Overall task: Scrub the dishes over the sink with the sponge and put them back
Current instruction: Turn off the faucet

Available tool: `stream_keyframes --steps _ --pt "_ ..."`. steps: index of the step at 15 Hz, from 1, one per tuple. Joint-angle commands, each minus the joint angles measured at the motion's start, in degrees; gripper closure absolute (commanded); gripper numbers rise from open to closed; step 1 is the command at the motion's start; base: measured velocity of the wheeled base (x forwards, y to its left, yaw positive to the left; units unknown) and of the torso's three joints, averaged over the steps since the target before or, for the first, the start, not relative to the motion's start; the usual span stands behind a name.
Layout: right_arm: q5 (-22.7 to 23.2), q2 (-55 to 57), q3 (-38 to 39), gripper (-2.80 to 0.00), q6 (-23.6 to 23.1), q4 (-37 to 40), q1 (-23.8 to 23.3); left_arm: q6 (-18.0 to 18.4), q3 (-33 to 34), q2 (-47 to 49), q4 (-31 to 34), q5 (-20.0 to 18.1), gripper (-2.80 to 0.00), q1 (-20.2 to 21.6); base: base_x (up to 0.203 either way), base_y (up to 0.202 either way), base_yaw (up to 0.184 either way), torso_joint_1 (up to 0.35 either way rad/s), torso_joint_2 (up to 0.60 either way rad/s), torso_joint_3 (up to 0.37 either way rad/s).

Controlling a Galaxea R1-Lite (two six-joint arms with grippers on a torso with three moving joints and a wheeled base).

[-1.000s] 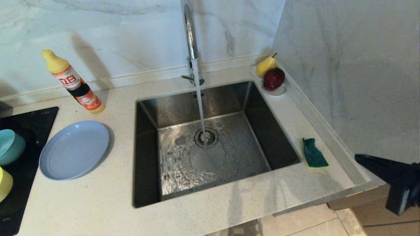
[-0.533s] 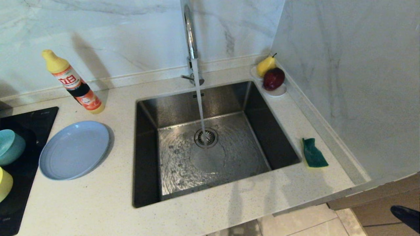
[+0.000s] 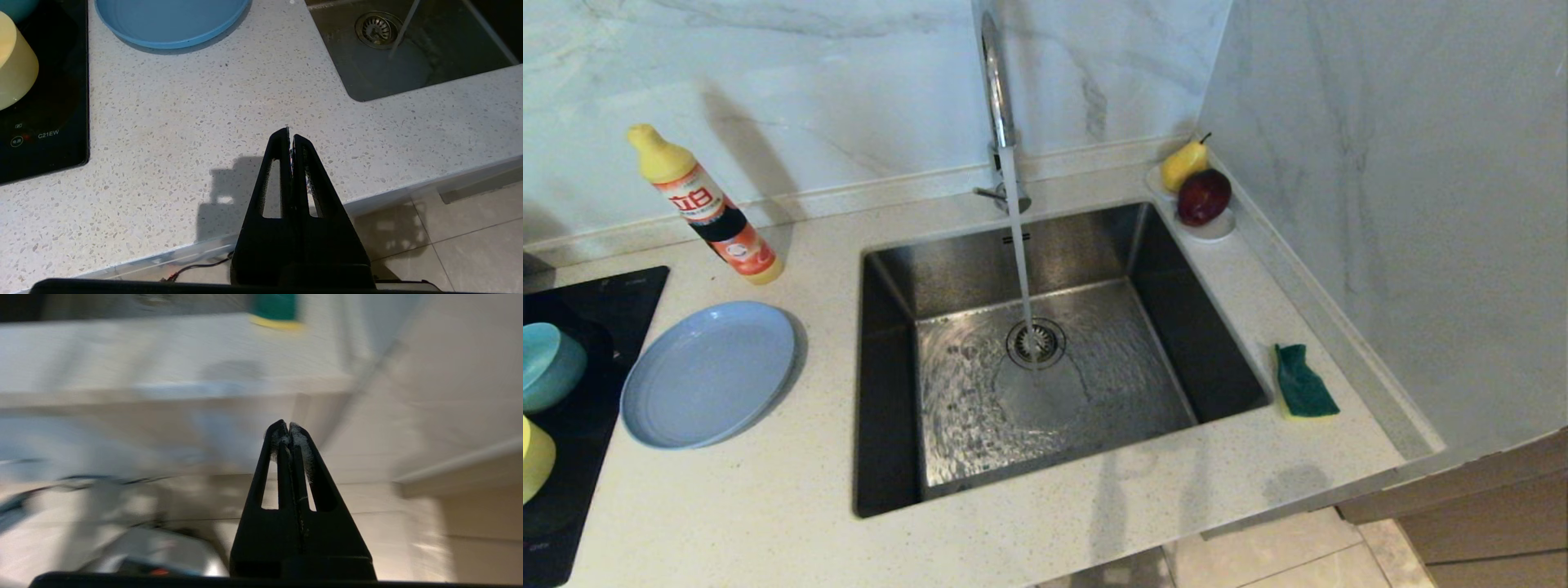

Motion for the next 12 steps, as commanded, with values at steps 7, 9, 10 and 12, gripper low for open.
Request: stream_keyframes --steps 7,9,10,12 --pt "-9.93 -13.24 8.31 0.00 1.41 0.44 0.79 -0.03 0.00 0.07 0.01 -0.02 0.00 -0.05 0.000 0.000 0.000 0.000 0.00 0.000" --pt "-9.76 -13.24 8.31 0.00 2.02 0.27 0.79 -0.03 0.00 0.07 -0.02 -0.02 0.00 0.04 0.000 0.000 0.000 0.000 0.00 0.000" --pt "-9.75 -13.26 8.31 0.00 2.02 0.27 0.79 -0.03 0.00 0.07 -0.08 -0.02 0.00 -0.05 0.000 0.000 0.000 0.000 0.00 0.000" --pt "-9.75 -13.23 8.31 0.00 2.03 0.27 0.79 -0.03 0.00 0.07 0.01 -0.02 0.00 -0.05 0.000 0.000 0.000 0.000 0.00 0.000"
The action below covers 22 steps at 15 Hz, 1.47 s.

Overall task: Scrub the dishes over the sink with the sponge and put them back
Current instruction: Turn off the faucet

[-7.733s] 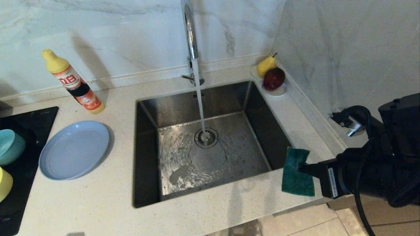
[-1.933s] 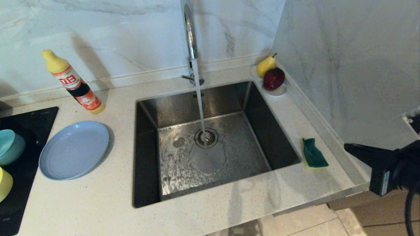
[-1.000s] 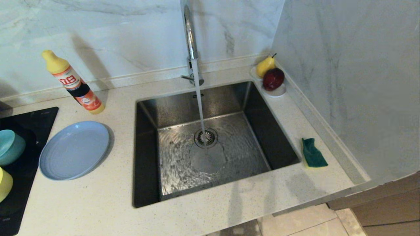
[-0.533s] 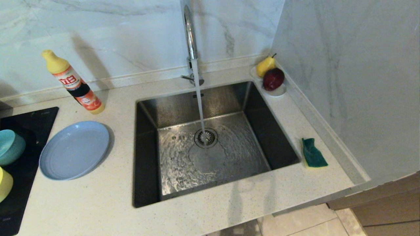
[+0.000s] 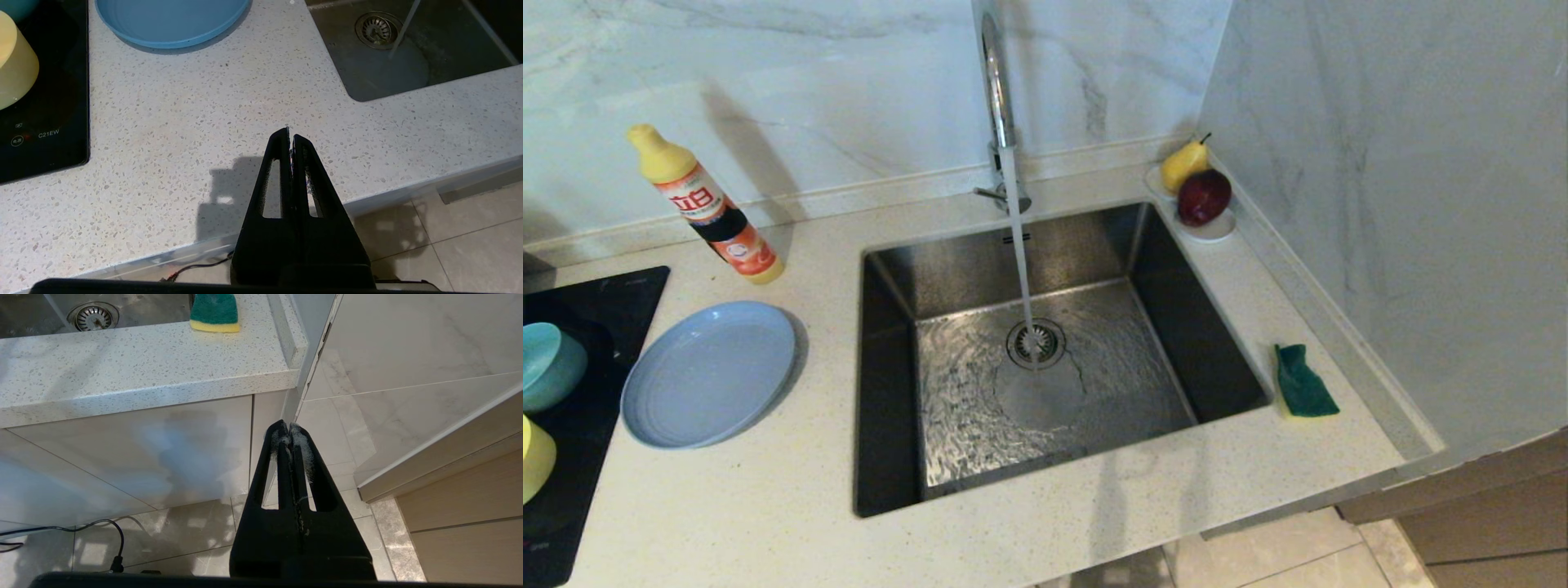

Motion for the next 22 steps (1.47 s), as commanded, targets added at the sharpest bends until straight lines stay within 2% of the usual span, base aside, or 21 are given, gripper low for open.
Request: stream_keyframes --steps 1,5,8,11,13,15,20,22 --pt "0.09 0.04 0.01 0.00 0.00 0.16 0.01 0.02 0.00 0.07 -0.02 -0.02 0.00 -0.02 0.000 0.000 0.000 0.000 0.00 0.000" --pt "0.00 0.04 0.01 0.00 0.08 0.16 0.01 0.12 0.00 0.07 0.07 -0.02 0.00 0.05 0.000 0.000 0.000 0.000 0.00 0.000" --pt "0.00 0.13 0.01 0.00 0.08 0.16 0.01 1.80 0.00 -0.01 0.16 -0.21 0.00 -0.02 0.000 0.000 0.000 0.000 0.00 0.000" --pt "0.00 0.04 0.01 0.00 0.08 0.16 0.01 0.05 -0.97 0.07 -1.21 0.06 0.00 0.03 0.000 0.000 0.000 0.000 0.00 0.000" --pt "0.05 0.08 0.01 0.00 0.08 0.16 0.01 -2.33 -9.76 1.96 -1.14 -1.01 0.00 0.02 0.000 0.000 0.000 0.000 0.00 0.000" --pt "0.09 0.04 0.01 0.00 0.00 0.16 0.01 -3.56 -20.01 9.36 0.04 -4.47 0.00 -0.07 0.000 0.000 0.000 0.000 0.00 0.000" --pt "0.01 0.04 0.01 0.00 0.00 0.16 0.01 -8.13 -37.89 40.33 0.72 -14.44 0.00 -0.31 0.000 0.000 0.000 0.000 0.00 0.000" --pt "0.04 0.04 0.01 0.00 0.04 0.16 0.01 -11.98 -46.37 53.96 0.80 -18.62 0.00 -0.64 0.000 0.000 0.000 0.000 0.00 0.000"
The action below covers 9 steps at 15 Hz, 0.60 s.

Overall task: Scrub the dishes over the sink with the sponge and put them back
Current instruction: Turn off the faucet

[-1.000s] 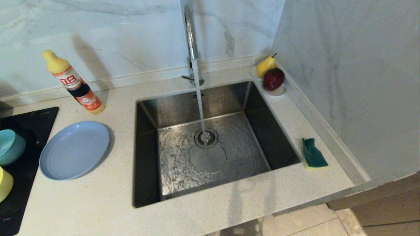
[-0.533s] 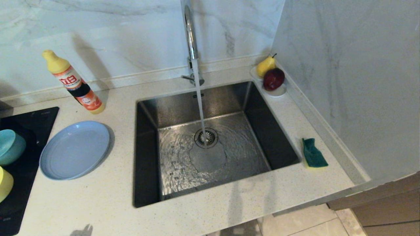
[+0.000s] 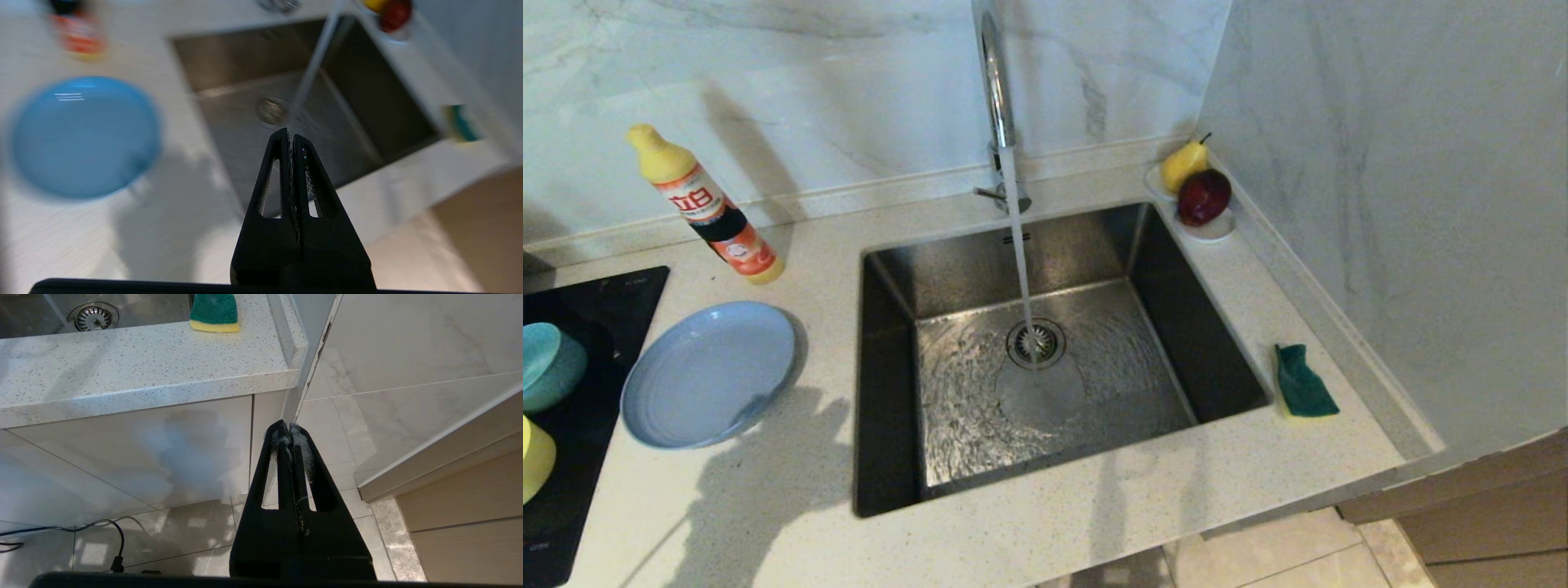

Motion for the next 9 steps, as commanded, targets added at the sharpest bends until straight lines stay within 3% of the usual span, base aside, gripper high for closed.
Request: stream_keyframes --steps 1,4,6,9 --pt "0.00 0.07 0.01 0.00 -0.05 0.00 0.01 -4.43 -11.02 23.48 0.02 -4.63 0.00 -0.58 0.000 0.000 0.000 0.000 0.00 0.000" --pt "0.07 0.07 0.01 0.00 -0.03 0.00 0.01 -12.22 -22.41 40.09 -0.32 -12.82 0.00 -1.61 0.000 0.000 0.000 0.000 0.00 0.000" --pt "0.03 0.07 0.01 0.00 0.03 0.00 0.01 -16.59 -26.49 48.29 -0.61 -17.12 0.00 -3.06 0.000 0.000 0.000 0.000 0.00 0.000" --pt "0.09 0.07 0.01 0.00 -0.05 0.00 0.01 -19.13 -28.69 58.21 -4.55 -19.47 0.00 -6.04 0.000 0.000 0.000 0.000 0.00 0.000"
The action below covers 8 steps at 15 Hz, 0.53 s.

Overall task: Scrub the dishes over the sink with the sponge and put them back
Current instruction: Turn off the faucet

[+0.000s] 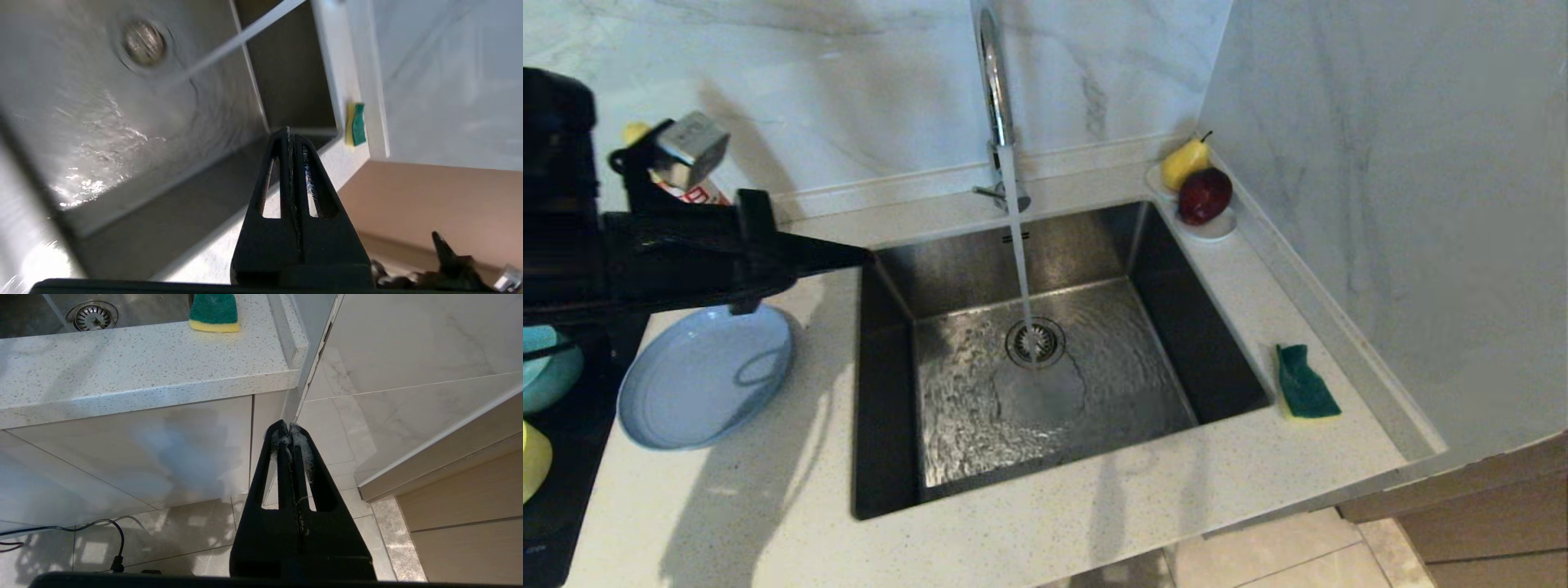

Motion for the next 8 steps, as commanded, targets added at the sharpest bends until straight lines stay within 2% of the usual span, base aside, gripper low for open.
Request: stream_keyframes --steps 1,4,8 --pt "0.06 0.05 0.01 0.00 0.00 0.00 0.01 -1.01 -1.50 11.79 -3.56 -0.78 0.00 -2.08 0.000 0.000 0.000 0.000 0.00 0.000" --pt "-0.01 0.05 0.01 0.00 0.00 0.00 0.01 -3.93 -3.67 16.58 -6.29 -1.08 0.00 -3.77 0.000 0.000 0.000 0.000 0.00 0.000" --pt "-0.01 0.05 0.01 0.00 0.00 0.00 0.01 -5.07 -7.49 19.87 -6.46 -1.17 0.00 -4.28 0.000 0.000 0.000 0.000 0.00 0.000"
